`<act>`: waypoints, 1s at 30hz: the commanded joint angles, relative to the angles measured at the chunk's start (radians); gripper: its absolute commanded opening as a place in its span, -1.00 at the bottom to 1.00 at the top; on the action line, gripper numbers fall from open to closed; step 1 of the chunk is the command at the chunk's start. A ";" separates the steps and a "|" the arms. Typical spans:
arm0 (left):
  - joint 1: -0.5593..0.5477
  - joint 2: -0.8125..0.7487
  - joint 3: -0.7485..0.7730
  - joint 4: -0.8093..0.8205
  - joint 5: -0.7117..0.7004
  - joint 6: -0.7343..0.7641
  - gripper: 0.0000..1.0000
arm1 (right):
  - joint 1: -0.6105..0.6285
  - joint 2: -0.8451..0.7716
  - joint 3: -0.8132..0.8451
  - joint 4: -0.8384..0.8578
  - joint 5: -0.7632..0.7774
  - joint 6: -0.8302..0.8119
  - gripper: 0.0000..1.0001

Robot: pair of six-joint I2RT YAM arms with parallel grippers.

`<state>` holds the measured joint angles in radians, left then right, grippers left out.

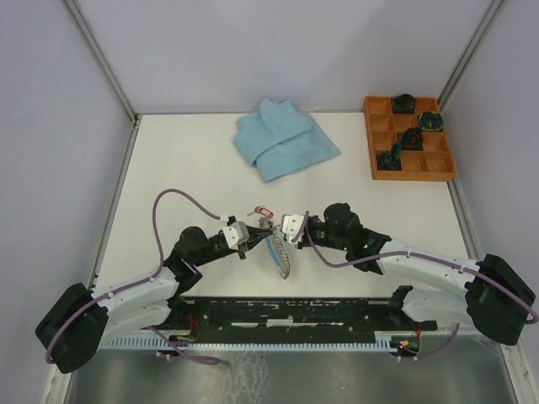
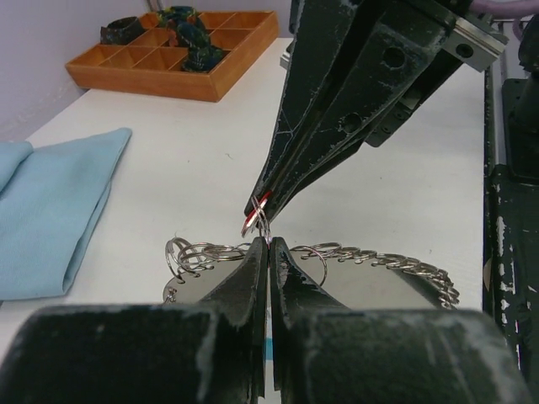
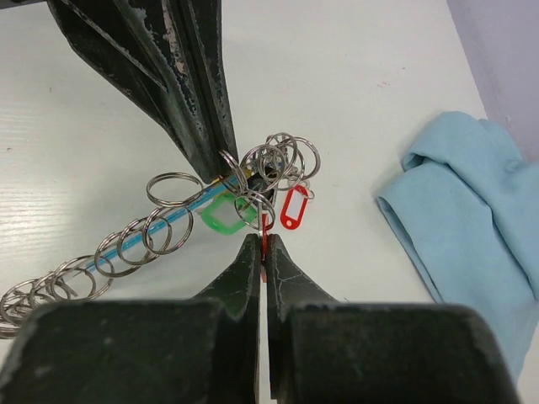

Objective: Put the keys on the keyring

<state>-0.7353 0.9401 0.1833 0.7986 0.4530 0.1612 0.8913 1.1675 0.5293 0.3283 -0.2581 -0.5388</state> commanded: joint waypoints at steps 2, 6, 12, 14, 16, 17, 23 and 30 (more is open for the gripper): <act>0.004 -0.041 -0.007 0.131 0.107 0.044 -0.95 | -0.017 0.000 0.107 -0.248 0.065 -0.042 -0.99; -0.003 -0.035 0.002 0.069 0.127 0.112 -0.95 | -0.008 0.017 0.190 -0.389 0.051 -0.041 -0.99; -0.030 -0.040 0.006 0.042 0.137 0.194 -0.95 | -0.005 0.062 0.290 -0.537 0.048 -0.047 -0.99; -0.048 -0.036 0.012 0.039 0.140 0.225 -0.95 | -0.001 0.098 0.313 -0.571 0.049 -0.039 -0.99; -0.067 -0.030 0.022 0.018 0.134 0.248 -0.95 | 0.005 0.122 0.331 -0.594 0.048 -0.029 -0.99; -0.076 -0.026 0.027 0.012 0.131 0.256 -0.95 | 0.008 0.135 0.341 -0.605 0.047 -0.027 -0.99; -0.120 -0.015 0.035 0.016 0.108 0.283 -0.95 | 0.018 0.204 0.402 -0.677 0.060 -0.008 -0.99; -0.124 -0.035 0.007 0.039 0.093 0.281 -0.95 | 0.018 0.219 0.421 -0.727 0.127 0.001 -0.99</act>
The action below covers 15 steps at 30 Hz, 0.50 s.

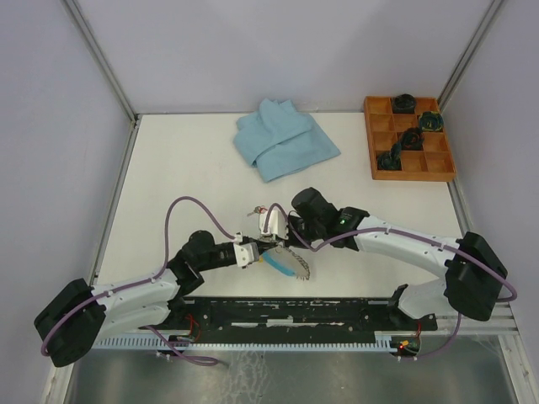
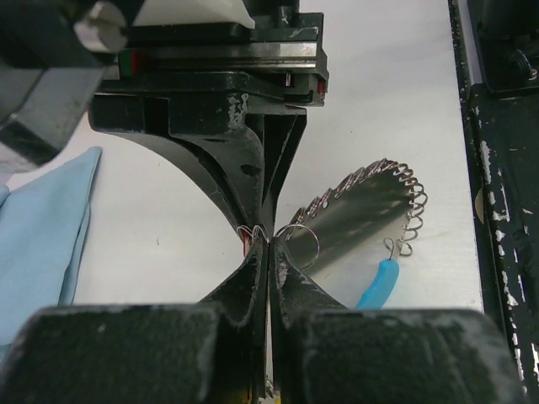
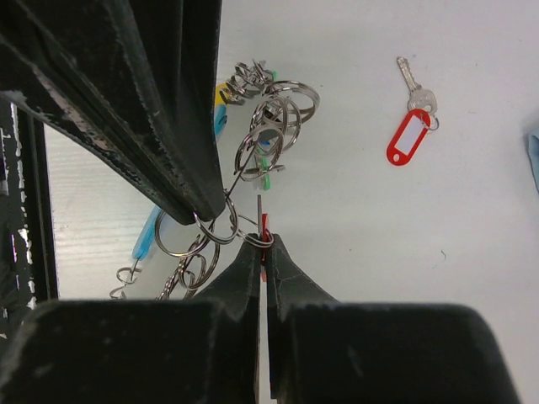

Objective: Put the keys on the keyring

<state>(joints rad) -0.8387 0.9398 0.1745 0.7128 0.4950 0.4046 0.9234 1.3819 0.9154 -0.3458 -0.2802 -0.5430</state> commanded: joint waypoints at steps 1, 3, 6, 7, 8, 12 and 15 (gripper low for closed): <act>-0.022 -0.038 0.012 0.122 0.048 0.035 -0.95 | -0.014 -0.007 0.031 -0.050 0.158 0.000 -0.99; -0.022 -0.043 0.008 0.103 0.028 0.033 -0.95 | -0.014 -0.041 0.021 -0.039 0.162 -0.019 -0.99; -0.022 -0.036 0.015 0.064 -0.018 0.021 -0.95 | -0.014 -0.112 -0.008 -0.003 0.160 -0.050 -0.99; -0.021 -0.031 0.017 0.063 -0.032 0.010 -0.94 | -0.014 -0.123 -0.013 0.006 0.151 -0.060 -0.99; -0.021 -0.024 0.018 0.063 -0.044 -0.002 -0.93 | -0.014 -0.146 -0.019 0.013 0.143 -0.070 -0.99; -0.021 0.014 0.021 0.073 -0.084 -0.048 -0.80 | -0.014 -0.198 -0.036 0.050 0.111 -0.089 -0.99; -0.022 0.038 0.027 0.080 -0.121 -0.076 -0.73 | -0.014 -0.218 -0.047 0.077 0.083 -0.096 -0.99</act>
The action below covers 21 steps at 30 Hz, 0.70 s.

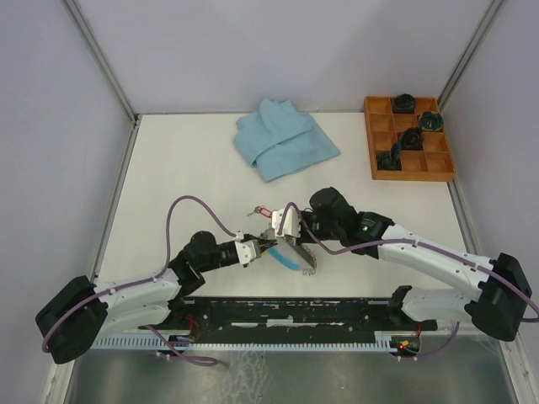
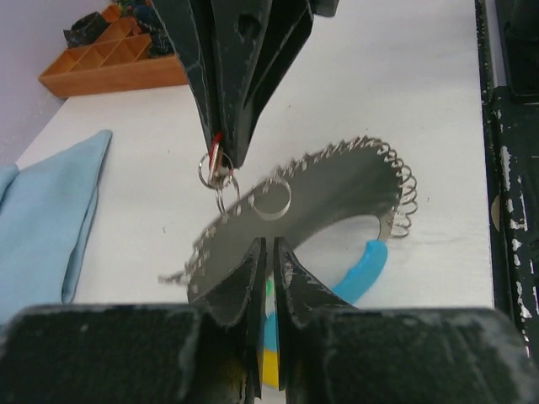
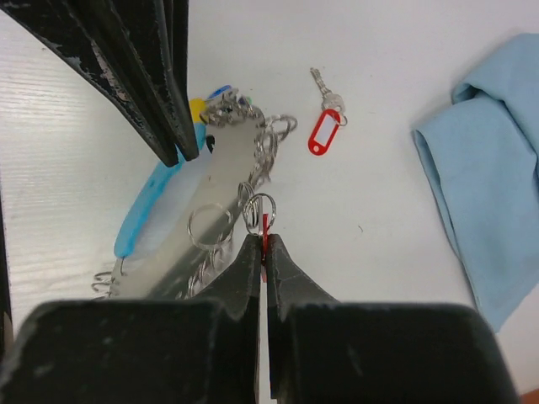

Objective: Put the keys on the keyring

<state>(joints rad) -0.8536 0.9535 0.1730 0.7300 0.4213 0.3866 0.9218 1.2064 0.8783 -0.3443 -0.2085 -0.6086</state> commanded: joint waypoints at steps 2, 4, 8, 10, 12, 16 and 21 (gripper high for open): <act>-0.007 0.036 0.035 0.067 -0.066 -0.073 -0.64 | -0.012 -0.045 -0.009 0.077 -0.005 -0.033 -0.99; -0.007 0.046 0.042 0.076 -0.076 -0.093 -0.55 | -0.012 -0.042 -0.005 0.072 -0.011 -0.040 -0.99; -0.007 0.065 0.059 0.084 -0.072 -0.119 -0.37 | -0.012 -0.042 -0.009 0.070 -0.029 -0.067 -0.99; -0.007 0.076 0.068 0.085 -0.074 -0.122 -0.33 | -0.012 -0.043 -0.012 0.069 -0.035 -0.078 -0.99; -0.007 0.088 0.080 0.086 -0.086 -0.119 -0.30 | -0.012 -0.044 -0.012 0.063 -0.048 -0.095 -0.99; -0.005 0.119 0.105 0.091 -0.088 -0.104 -0.28 | -0.012 -0.047 -0.016 0.059 -0.072 -0.129 -0.99; 0.000 0.162 0.144 0.085 -0.045 -0.089 -0.28 | -0.012 -0.049 -0.016 0.058 -0.086 -0.143 -0.99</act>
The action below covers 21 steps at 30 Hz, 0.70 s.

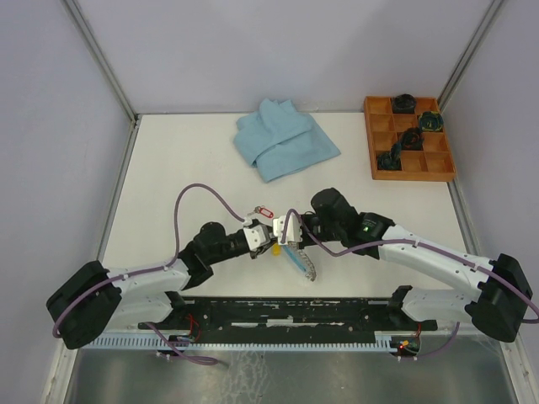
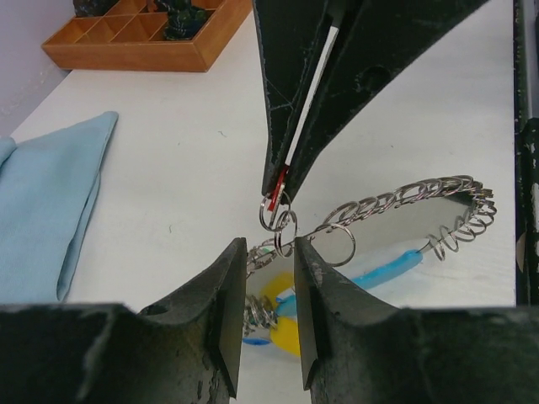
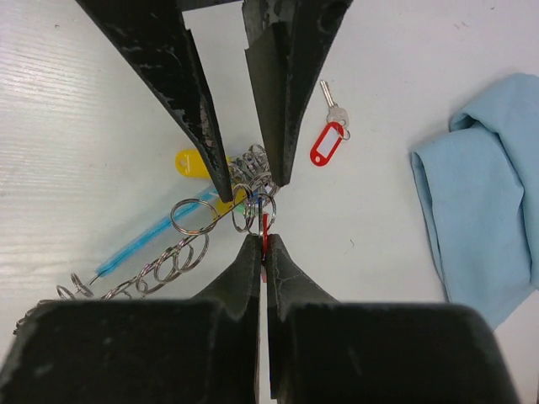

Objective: Put the keys on the keyring

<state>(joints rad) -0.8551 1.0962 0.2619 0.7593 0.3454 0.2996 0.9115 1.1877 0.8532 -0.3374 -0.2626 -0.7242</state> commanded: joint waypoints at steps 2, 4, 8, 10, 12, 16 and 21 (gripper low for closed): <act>0.005 0.035 0.070 0.040 0.051 -0.001 -0.28 | -0.002 -0.034 0.008 0.051 -0.033 -0.029 -0.99; 0.007 0.053 0.083 0.023 0.062 -0.003 -0.30 | -0.002 -0.038 0.009 0.052 -0.033 -0.030 -0.99; 0.009 0.073 0.090 0.018 0.075 -0.016 -0.34 | -0.002 -0.044 0.009 0.052 -0.039 -0.030 -0.99; 0.011 0.081 0.096 0.012 0.080 -0.020 -0.39 | -0.002 -0.046 0.010 0.052 -0.042 -0.030 -0.99; 0.014 0.087 0.102 -0.001 0.083 -0.021 -0.41 | -0.001 -0.049 0.010 0.053 -0.043 -0.030 -0.99; 0.021 0.094 0.106 -0.009 0.081 -0.032 -0.42 | -0.001 -0.056 0.008 0.053 -0.043 -0.030 -0.99; 0.032 0.099 0.104 -0.015 0.077 -0.048 -0.42 | -0.001 -0.066 0.007 0.053 -0.029 -0.034 -0.99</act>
<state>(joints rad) -0.8368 1.1831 0.3359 0.7483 0.4137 0.2939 0.9089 1.1687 0.8520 -0.3408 -0.2832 -0.7464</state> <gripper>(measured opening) 0.291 0.022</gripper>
